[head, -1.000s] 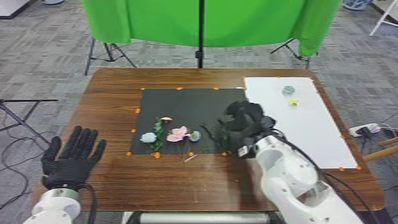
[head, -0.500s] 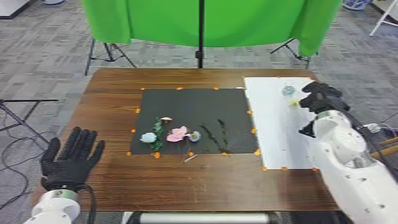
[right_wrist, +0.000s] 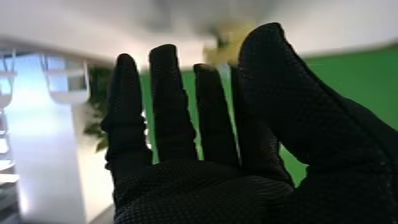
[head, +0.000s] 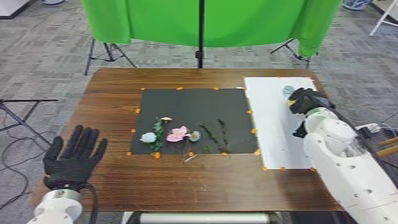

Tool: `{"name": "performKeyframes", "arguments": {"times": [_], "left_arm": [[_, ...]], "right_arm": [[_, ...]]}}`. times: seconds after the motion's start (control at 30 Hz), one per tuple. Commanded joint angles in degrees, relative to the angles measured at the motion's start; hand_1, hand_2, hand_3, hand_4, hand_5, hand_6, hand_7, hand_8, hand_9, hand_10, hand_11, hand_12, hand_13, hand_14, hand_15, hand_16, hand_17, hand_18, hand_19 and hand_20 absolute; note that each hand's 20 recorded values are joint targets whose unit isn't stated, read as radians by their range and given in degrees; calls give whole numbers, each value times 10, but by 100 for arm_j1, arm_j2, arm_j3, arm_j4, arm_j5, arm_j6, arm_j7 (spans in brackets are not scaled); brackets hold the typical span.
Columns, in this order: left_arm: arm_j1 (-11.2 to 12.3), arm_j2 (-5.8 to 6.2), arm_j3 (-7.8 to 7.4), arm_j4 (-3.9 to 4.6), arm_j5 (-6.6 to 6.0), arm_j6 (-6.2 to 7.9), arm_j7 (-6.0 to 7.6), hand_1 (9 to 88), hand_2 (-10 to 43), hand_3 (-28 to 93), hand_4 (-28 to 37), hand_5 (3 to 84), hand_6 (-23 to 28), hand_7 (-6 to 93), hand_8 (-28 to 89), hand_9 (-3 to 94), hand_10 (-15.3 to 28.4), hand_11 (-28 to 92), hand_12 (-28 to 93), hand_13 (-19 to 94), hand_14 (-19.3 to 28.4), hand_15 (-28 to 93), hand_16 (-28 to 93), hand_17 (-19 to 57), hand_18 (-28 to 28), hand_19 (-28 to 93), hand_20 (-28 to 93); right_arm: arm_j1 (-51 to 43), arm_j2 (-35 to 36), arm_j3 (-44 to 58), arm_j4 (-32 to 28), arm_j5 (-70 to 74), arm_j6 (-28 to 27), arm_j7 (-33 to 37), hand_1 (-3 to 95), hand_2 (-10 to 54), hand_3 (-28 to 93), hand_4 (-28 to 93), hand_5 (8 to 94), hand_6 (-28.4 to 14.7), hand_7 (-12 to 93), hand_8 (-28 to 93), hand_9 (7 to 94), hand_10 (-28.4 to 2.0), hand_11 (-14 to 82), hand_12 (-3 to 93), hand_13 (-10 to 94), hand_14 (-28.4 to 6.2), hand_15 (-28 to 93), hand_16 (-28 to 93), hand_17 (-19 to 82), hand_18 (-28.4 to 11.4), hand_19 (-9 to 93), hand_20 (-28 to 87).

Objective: Arrange flowers

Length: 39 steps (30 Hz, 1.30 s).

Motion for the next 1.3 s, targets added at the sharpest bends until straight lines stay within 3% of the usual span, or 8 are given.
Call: {"name": "performKeyframes", "arguments": {"times": [0.03,0.17,0.33,0.5,0.63,0.83,1.17,1.3], "left_arm": [[102,-32,30,77,132,-218,-129,267,171,756,-283,467,82,136,-101,402,135,228,110,344,126,316,-51,-46,131,371,149],[71,-28,25,85,149,-239,-187,269,176,761,-283,466,83,133,-100,402,135,225,111,343,126,313,-51,-47,131,369,149],[91,-30,2,77,130,-230,-190,270,177,761,-283,466,82,132,-99,402,137,220,112,342,124,309,-48,-47,131,369,150],[139,-26,-23,43,95,-189,-172,268,173,755,-283,465,81,131,-99,403,136,220,114,342,124,309,-47,-48,131,368,150],[70,-27,17,63,86,-165,-188,266,172,755,-283,465,82,131,-98,403,136,219,114,342,125,309,-46,-48,131,368,150],[-12,45,46,81,86,-179,-183,266,170,753,-283,465,82,130,-98,403,136,220,115,342,126,309,-46,-48,131,368,151],[-97,10,74,99,137,-135,-272,266,170,752,-283,466,82,129,-98,402,136,220,115,341,126,309,-46,-48,131,368,151],[-92,50,77,125,132,-116,-279,266,169,752,-283,466,82,129,-98,402,136,219,115,341,125,310,-46,-48,131,368,151]], "right_arm": [[-73,-74,-91,353,-383,356,-43,509,-95,786,-283,628,52,150,-148,563,-66,81,107,482,-90,215,213,188,-173,654,277],[-218,-78,-74,402,-419,987,-28,574,-95,681,-283,785,42,139,-32,741,-78,90,181,575,-76,241,243,217,-165,647,301],[-335,35,-149,-7,-367,1370,-238,587,-95,692,-283,836,37,151,3,844,-89,54,323,629,-58,240,373,238,-167,656,323],[-345,34,-374,-915,-37,1436,-348,578,-95,719,-283,844,30,152,9,851,-93,53,335,641,-58,244,390,242,-172,663,329],[-81,-178,-764,-1323,243,1366,-730,579,-95,722,-283,839,29,150,10,845,-96,51,337,639,-61,246,395,241,-174,672,334],[289,-644,-1397,-1171,370,985,-1200,578,-95,718,-283,832,29,150,10,838,-94,50,338,634,-65,252,393,240,-174,681,340],[91,-719,-2008,-1105,99,513,-1294,562,-95,730,-283,822,30,157,7,836,-98,75,356,629,-73,305,403,239,-178,694,352],[155,-682,-2178,-966,100,589,-1347,563,-94,728,-283,819,30,159,6,837,-99,81,373,624,-77,328,399,238,-179,695,355]]}}
